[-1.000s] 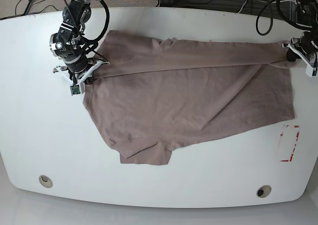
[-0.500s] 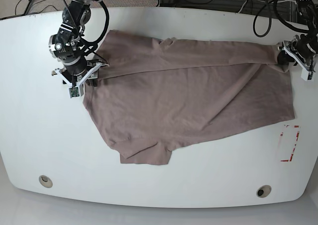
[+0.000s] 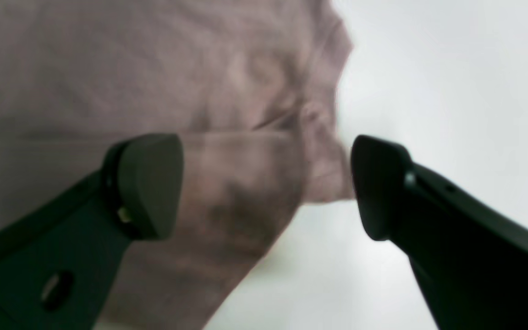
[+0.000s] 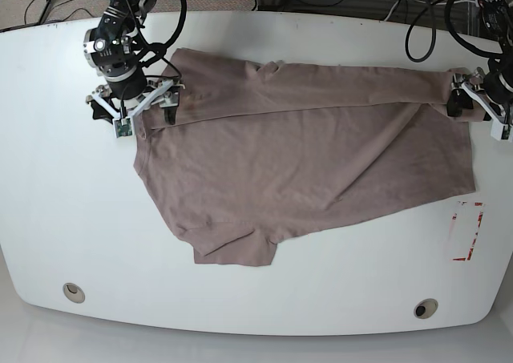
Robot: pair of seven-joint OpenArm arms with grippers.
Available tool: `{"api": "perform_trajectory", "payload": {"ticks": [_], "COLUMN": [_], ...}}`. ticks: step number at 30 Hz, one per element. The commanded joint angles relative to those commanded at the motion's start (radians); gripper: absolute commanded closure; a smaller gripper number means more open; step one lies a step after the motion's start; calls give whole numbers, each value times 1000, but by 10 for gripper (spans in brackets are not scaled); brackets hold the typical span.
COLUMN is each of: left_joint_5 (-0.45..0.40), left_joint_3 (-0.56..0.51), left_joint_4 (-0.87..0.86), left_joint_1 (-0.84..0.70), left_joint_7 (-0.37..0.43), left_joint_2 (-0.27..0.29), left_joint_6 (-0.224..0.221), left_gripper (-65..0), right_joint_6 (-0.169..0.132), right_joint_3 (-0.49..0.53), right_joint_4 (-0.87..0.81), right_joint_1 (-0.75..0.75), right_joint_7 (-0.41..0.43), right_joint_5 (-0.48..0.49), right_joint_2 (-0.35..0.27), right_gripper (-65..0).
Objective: Layout the t-shirt on the table in an organized manner, then fold the t-shirt properly
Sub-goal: 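Drag the shirt edge with both grippers to smooth it flat, then release and regrasp the shirt edge with the right gripper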
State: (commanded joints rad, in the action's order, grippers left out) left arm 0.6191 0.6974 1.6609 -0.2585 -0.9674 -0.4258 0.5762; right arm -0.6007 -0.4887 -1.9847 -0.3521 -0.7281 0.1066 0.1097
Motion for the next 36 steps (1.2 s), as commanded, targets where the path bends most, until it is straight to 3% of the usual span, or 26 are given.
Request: {"api": "perform_trajectory", "payload": {"ticks": [7, 26, 30, 36], "left_joint_5": [0, -5, -5, -5], "left_joint_3": [38, 92, 92, 94], "left_joint_4": [29, 25, 25, 25], "left_joint_1": [-2, -5, -6, -23], "left_joint_7": [0, 2, 2, 2], "left_joint_2": [0, 0, 0, 0], "left_joint_6": [0, 0, 0, 0], "left_gripper": [-460, -460, -460, -460], "right_joint_6": [-2, -5, -5, -5], "right_joint_3": [-26, -15, 9, 20], "right_joint_4": [41, 187, 187, 186], "right_joint_1": [-86, -141, -143, -153], "right_joint_7": [0, 2, 2, 0], "right_joint_5": [118, 132, 132, 132], "right_joint_2": [0, 28, 37, 38], "right_gripper": [-465, -450, -311, -3]}}
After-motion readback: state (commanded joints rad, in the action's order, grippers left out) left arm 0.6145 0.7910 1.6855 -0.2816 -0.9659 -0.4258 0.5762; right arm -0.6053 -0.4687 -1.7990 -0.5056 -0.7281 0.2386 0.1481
